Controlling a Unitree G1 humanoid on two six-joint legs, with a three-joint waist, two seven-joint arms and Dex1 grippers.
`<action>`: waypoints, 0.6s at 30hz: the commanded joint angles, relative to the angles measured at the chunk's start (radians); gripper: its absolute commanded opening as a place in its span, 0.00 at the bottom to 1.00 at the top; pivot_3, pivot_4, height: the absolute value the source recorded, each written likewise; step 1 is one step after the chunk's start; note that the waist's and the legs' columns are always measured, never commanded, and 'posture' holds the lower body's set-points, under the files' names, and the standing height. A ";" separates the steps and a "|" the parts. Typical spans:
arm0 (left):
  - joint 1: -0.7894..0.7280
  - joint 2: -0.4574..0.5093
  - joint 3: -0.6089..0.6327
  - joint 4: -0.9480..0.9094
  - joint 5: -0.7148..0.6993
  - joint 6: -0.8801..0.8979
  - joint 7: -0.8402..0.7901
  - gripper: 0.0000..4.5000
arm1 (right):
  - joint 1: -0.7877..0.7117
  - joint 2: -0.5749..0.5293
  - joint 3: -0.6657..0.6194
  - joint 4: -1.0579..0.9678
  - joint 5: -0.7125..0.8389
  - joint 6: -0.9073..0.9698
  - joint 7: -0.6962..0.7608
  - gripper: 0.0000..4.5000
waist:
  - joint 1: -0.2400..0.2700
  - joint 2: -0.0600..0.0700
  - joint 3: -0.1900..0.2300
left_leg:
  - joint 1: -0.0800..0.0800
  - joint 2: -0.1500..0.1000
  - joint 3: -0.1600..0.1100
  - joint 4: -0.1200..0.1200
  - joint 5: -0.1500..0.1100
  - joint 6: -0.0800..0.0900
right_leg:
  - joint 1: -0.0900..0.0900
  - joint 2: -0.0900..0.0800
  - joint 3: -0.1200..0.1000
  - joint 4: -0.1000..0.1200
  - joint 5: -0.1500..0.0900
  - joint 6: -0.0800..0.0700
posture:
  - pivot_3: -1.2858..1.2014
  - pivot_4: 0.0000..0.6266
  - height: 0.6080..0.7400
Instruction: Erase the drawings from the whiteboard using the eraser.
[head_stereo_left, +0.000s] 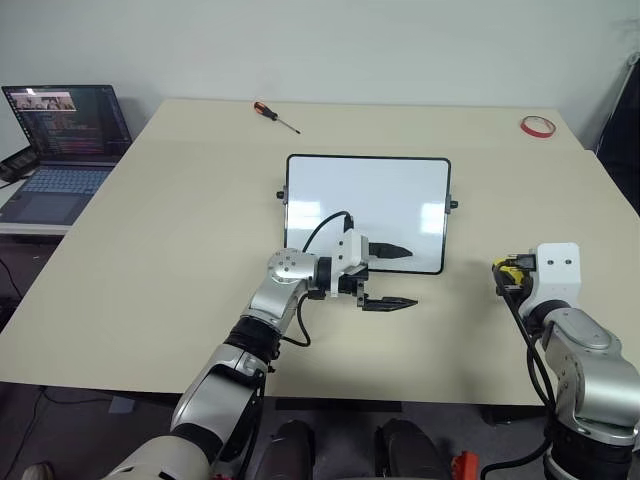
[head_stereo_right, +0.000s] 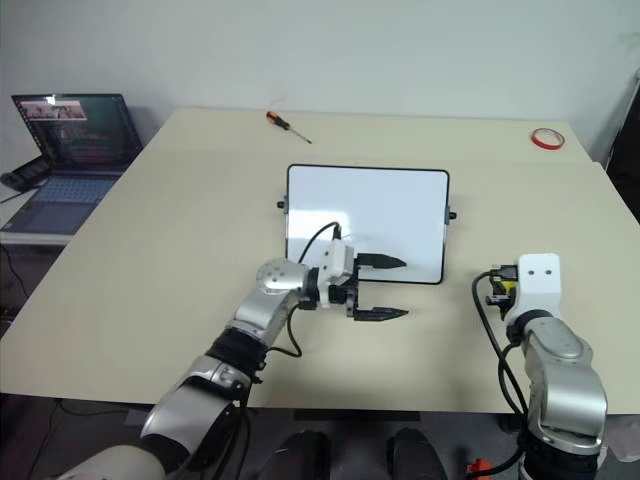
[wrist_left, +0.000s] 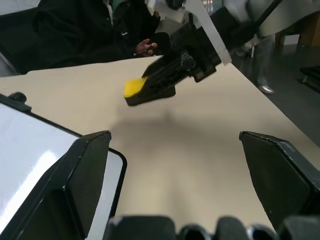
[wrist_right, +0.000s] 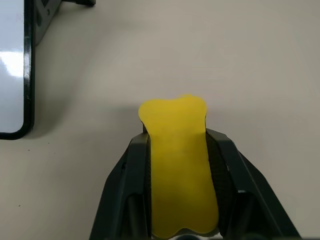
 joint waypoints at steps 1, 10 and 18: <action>-0.024 -0.003 0.014 -0.002 0.006 -0.033 -0.005 1.00 | -0.015 0.005 0.011 0.021 0.020 -0.057 -0.020 0.26 | -0.001 0.000 0.000 | 0.000 0.000 0.000 0.000 0.000 0.000 | 0.000 0.000 0.000 0.000 0.000 0.000 | 0.52 0.24 1.00; -0.020 0.016 0.019 -0.024 0.008 -0.025 -0.002 1.00 | -0.021 -0.001 0.027 0.068 0.044 -0.094 -0.040 0.26 | 0.000 0.000 0.000 | 0.000 0.000 0.000 0.000 0.000 0.000 | 0.000 0.000 0.000 0.000 0.000 0.000 | 0.52 0.24 1.00; -0.018 0.022 0.016 -0.037 0.008 -0.015 0.003 1.00 | -0.019 -0.004 0.028 0.090 0.063 -0.096 -0.050 0.42 | 0.000 0.000 0.000 | 0.000 0.000 0.000 0.000 0.000 0.000 | 0.000 0.000 0.000 0.000 0.000 0.000 | 0.52 0.24 1.00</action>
